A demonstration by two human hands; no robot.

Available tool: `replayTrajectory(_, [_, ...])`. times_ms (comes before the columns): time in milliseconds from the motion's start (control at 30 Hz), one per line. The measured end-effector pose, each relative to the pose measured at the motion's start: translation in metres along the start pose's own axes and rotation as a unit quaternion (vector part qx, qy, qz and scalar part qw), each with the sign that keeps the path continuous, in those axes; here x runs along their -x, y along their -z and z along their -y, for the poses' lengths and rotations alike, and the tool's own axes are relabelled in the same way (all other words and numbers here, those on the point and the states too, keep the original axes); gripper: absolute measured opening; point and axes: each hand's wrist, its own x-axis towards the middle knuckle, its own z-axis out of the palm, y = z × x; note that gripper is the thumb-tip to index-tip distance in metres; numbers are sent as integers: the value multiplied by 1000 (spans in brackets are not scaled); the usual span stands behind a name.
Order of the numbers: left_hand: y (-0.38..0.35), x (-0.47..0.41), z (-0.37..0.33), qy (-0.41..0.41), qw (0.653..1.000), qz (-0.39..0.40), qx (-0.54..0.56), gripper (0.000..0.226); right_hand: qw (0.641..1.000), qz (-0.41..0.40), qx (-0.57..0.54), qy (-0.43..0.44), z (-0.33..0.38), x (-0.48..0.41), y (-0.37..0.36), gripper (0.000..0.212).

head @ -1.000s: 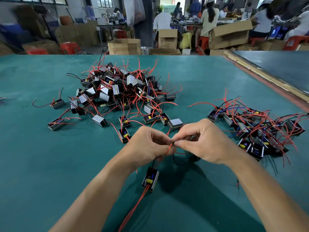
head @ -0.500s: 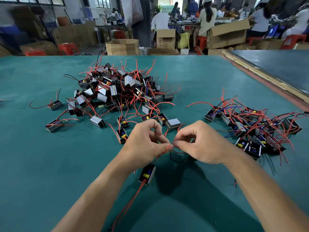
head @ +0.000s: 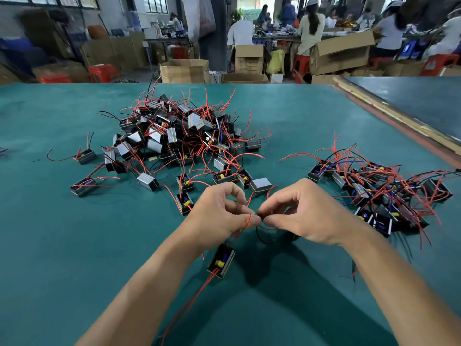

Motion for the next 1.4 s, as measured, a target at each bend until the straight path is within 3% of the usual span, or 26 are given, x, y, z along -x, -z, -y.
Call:
replayTrajectory(233, [2, -2, 2, 6, 1000, 4, -5, 40, 1000, 0, 24, 15, 3, 0, -2, 20])
replayTrajectory(400, [2, -1, 2, -11, 1000, -1, -11, 44, 999, -44, 14, 7, 4, -1, -9, 19])
replayTrajectory(667, [-4, 1, 2, -81, 992, -2, -93, 46, 997, -12, 1, -74, 3, -3, -8, 35])
replayTrajectory(833, [-9, 1, 6, -138, 980, -39, -140, 49, 987, -7, -73, -140, 2, -3, -7, 29])
replayTrajectory(1167, [-8, 2, 6, -197, 956, -73, -207, 49, 984, -47, -88, -149, 2, -3, -8, 23])
replayTrajectory(1400, [-11, 4, 5, -209, 949, -67, -227, 51, 977, -5, -106, -185, 4, -3, -8, 30])
